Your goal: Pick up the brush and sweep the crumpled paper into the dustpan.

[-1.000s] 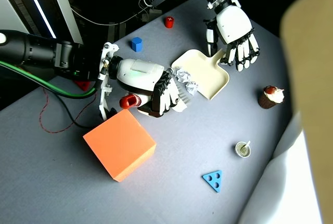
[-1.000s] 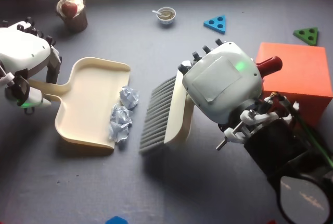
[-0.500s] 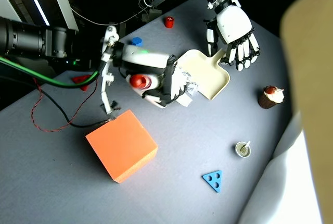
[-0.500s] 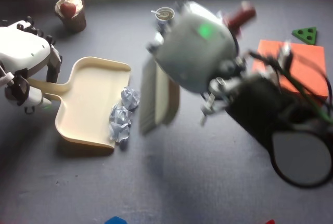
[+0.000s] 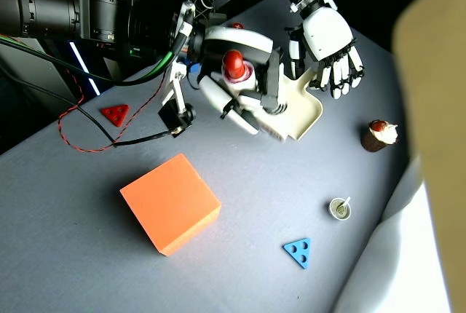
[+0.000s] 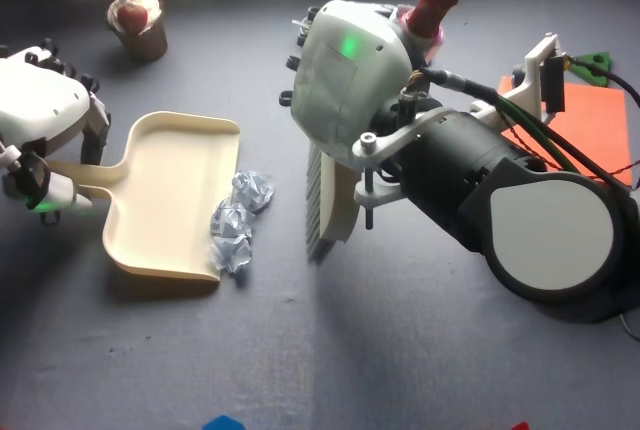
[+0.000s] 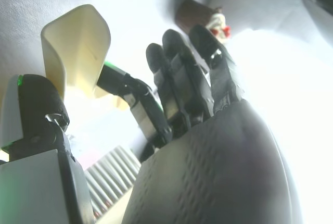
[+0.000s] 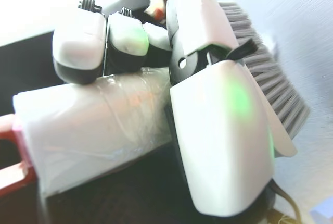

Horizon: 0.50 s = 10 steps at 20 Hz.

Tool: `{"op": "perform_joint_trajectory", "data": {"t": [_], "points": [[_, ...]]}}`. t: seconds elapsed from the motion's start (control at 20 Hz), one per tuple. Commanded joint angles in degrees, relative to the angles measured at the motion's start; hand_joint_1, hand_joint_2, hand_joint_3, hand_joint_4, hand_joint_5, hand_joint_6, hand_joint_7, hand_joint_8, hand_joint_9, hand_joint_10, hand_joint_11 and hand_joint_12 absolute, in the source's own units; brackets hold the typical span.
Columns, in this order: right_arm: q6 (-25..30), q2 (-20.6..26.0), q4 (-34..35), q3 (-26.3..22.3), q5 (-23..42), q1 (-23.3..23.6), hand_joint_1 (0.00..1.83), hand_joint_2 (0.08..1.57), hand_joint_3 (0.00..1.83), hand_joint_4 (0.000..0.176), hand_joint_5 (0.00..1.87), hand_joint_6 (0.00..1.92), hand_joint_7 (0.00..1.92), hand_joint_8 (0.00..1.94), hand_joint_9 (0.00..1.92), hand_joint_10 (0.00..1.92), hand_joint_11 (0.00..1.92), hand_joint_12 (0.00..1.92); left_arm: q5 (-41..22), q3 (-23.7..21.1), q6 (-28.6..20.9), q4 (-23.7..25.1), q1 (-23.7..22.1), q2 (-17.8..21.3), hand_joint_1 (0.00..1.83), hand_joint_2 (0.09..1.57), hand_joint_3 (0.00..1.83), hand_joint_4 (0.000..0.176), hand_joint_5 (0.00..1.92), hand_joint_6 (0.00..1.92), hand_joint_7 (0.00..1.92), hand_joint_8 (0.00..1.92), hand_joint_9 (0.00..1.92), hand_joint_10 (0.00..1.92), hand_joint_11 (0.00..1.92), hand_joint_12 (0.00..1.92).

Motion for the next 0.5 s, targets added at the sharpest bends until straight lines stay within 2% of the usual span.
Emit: {"op": "perform_joint_trajectory", "data": {"t": [0.0, 0.15, 0.2, 0.3, 0.35, 0.45], "points": [[-1.3, 0.5, -4.1, -0.3, -1.9, 1.0, 1.37, 1.22, 0.01, 0.0, 0.82, 1.92, 1.02, 1.94, 1.26, 1.92, 1.45, 1.92, -5.8, 0.1, 0.2, 1.4, -0.4, 0.3, 1.09, 1.11, 0.0, 0.0, 0.99, 0.96, 0.58, 0.01, 0.48, 0.01, 0.03, 0.86], [-1.0, 1.0, -4.1, -0.3, 3.6, 1.4, 1.4, 1.21, 0.0, 0.0, 0.85, 1.92, 1.01, 1.94, 1.27, 1.92, 1.46, 1.92, -5.5, 0.1, 0.2, 1.4, -0.3, 0.2, 1.09, 1.11, 0.0, 0.0, 1.01, 0.94, 0.57, 0.0, 0.46, 0.0, 0.02, 0.84], [-0.5, 1.2, -4.1, -0.1, 6.1, 1.6, 1.4, 1.19, 0.0, 0.0, 0.87, 1.92, 1.03, 1.94, 1.27, 1.92, 1.45, 1.92, -5.4, 0.1, 0.2, 1.4, -0.3, 0.1, 1.08, 1.11, 0.0, 0.02, 1.01, 0.94, 0.58, 0.0, 0.47, 0.0, 0.04, 0.84], [-0.2, 1.0, -4.2, 0.7, 9.0, 1.9, 1.39, 1.19, 0.0, 0.0, 0.85, 1.92, 1.04, 1.94, 1.27, 1.92, 1.46, 1.92, -5.1, 0.1, 0.2, 1.4, -0.2, 0.0, 1.08, 1.11, 0.0, 0.026, 1.0, 0.94, 0.57, 0.0, 0.47, 0.0, 0.05, 0.83], [0.1, 1.0, -4.4, 1.1, 10.8, 2.1, 1.36, 1.22, 0.0, 0.0, 0.84, 1.92, 1.03, 1.94, 1.26, 1.92, 1.46, 1.92, -5.1, 0.1, 0.2, 1.4, -0.2, -0.1, 1.08, 1.11, 0.0, 0.012, 1.0, 0.94, 0.58, 0.0, 0.48, 0.0, 0.07, 0.8], [0.3, 0.5, -5.8, 2.4, 13.7, 2.2, 1.36, 1.21, 0.0, 0.0, 0.84, 1.92, 1.02, 1.94, 1.26, 1.92, 1.45, 1.92, -5.1, 0.1, 0.2, 1.4, 0.0, -0.2, 1.08, 1.11, 0.0, 0.007, 1.0, 0.94, 0.58, 0.0, 0.46, 0.0, 0.06, 0.79]]}}
